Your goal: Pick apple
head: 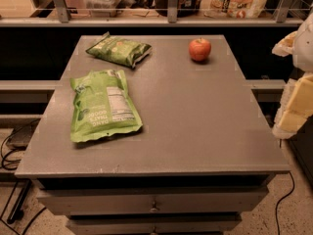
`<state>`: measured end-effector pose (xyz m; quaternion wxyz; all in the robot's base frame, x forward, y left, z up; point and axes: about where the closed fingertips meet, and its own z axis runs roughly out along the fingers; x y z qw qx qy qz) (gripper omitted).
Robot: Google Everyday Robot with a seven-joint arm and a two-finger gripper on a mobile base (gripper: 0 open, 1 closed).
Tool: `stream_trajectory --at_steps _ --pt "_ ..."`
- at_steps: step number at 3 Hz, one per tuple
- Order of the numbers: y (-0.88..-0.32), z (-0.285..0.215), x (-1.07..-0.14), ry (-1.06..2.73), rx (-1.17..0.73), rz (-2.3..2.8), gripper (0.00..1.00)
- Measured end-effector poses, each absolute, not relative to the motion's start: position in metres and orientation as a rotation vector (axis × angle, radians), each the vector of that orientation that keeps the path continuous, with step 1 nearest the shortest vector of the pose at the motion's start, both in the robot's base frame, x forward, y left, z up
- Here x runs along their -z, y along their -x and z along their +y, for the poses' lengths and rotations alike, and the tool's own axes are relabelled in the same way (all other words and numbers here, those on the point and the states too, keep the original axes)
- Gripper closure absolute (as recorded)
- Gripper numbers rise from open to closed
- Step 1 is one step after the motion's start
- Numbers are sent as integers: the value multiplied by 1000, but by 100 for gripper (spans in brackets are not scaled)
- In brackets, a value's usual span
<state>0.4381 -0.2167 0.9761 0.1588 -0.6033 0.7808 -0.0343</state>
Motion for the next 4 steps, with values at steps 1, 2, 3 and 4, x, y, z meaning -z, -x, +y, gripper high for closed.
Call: stream_trajectory --at_steps 1,2,3,4 --pt "-438 -217 -976 1725 98 2232 0" --pt "-438 -217 -976 1725 98 2232 0" --pt "-456 -217 -974 1669 50 2186 0" --pt "-514 -214 -967 1546 -74 2061 0"
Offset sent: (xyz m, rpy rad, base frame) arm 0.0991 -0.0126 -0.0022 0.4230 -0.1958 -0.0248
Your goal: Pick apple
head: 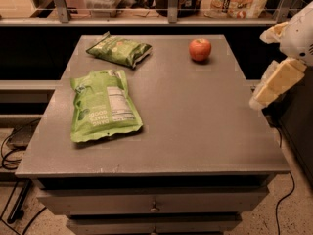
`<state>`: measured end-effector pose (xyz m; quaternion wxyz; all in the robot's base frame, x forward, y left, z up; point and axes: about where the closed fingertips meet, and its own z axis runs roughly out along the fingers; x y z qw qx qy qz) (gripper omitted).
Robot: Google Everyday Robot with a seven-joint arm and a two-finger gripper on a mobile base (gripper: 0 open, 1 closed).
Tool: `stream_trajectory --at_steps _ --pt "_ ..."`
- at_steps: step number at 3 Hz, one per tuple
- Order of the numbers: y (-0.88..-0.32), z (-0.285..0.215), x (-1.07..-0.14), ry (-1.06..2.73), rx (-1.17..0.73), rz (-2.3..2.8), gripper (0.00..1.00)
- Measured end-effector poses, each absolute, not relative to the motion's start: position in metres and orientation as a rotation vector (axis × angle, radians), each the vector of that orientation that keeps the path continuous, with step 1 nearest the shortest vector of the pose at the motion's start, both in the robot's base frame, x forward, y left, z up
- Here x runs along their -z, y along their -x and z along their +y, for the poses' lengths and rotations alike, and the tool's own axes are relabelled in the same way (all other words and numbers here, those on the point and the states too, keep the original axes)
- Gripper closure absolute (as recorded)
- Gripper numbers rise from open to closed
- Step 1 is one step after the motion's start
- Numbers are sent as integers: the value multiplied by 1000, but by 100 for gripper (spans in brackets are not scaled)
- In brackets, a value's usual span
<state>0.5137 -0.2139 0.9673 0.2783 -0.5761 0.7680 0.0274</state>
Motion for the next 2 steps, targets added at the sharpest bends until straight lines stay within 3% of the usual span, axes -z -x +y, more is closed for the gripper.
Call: stream_trajectory --at_steps 1,2 --pt "-591 -216 -960 1456 -143 1951 0" --pt "-591 -216 -960 1456 -143 1951 0"
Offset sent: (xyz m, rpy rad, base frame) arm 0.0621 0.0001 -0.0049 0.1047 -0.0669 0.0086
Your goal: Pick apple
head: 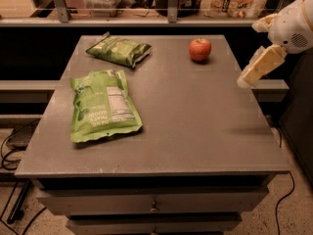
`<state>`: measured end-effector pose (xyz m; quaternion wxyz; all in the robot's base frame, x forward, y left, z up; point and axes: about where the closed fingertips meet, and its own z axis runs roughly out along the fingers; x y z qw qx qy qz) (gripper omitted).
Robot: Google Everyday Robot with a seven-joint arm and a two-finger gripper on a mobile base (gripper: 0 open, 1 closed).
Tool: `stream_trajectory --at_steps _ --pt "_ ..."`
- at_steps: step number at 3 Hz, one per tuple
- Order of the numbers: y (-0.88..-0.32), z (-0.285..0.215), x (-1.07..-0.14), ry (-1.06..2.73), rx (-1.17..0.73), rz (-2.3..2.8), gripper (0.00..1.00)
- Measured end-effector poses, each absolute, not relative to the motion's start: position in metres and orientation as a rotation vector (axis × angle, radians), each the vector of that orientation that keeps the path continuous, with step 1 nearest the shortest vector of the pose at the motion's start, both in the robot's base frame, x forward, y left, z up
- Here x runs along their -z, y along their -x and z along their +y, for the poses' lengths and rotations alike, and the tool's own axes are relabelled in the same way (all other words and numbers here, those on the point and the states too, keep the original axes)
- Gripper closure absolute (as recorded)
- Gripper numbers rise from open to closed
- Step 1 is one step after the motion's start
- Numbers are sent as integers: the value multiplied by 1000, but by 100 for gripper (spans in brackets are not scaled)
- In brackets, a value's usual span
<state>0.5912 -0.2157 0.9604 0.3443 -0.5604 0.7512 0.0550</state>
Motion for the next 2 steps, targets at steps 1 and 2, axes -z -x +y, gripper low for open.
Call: stream_trajectory --at_steps 1,2 --pt "-611 -201 -953 1408 -164 1916 0" --pt "-650 -182 -940 1368 -166 1886 0"
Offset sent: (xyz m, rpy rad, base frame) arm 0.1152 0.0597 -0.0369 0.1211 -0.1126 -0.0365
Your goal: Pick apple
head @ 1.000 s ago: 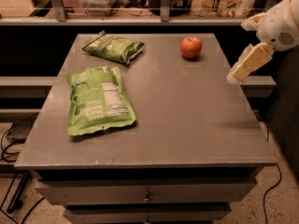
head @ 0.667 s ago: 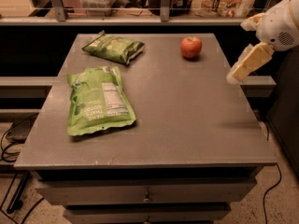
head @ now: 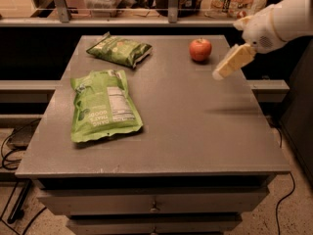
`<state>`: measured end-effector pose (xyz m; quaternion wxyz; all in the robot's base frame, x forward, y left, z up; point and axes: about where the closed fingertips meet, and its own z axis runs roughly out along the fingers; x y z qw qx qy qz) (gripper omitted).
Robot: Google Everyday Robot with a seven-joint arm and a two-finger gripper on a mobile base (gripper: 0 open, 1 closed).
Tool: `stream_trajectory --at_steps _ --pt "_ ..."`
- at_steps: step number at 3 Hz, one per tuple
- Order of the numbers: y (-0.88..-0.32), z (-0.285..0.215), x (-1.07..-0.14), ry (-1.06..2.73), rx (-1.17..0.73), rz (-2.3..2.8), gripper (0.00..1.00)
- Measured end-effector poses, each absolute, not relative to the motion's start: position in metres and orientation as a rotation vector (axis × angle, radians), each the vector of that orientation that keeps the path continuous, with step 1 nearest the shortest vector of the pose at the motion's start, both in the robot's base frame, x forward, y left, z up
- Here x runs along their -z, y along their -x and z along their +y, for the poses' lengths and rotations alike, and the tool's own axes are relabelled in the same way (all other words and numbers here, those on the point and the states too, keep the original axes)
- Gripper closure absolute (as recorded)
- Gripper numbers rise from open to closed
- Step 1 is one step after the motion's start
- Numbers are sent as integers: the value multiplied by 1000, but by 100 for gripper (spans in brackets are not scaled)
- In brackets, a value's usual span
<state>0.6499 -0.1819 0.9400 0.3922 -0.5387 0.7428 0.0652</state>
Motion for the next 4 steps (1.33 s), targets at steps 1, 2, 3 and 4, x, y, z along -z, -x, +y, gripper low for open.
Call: stream_trajectory --at_steps 1,2,3,4 --pt "-703 -168 -921 1278 -170 1875 0" --pt "-744 -165 -917 1150 -174 1872 0" --pt "-752 -165 -911 1106 -166 1886 0" --pt "-761 -164 -901 1048 -155 1914 0"
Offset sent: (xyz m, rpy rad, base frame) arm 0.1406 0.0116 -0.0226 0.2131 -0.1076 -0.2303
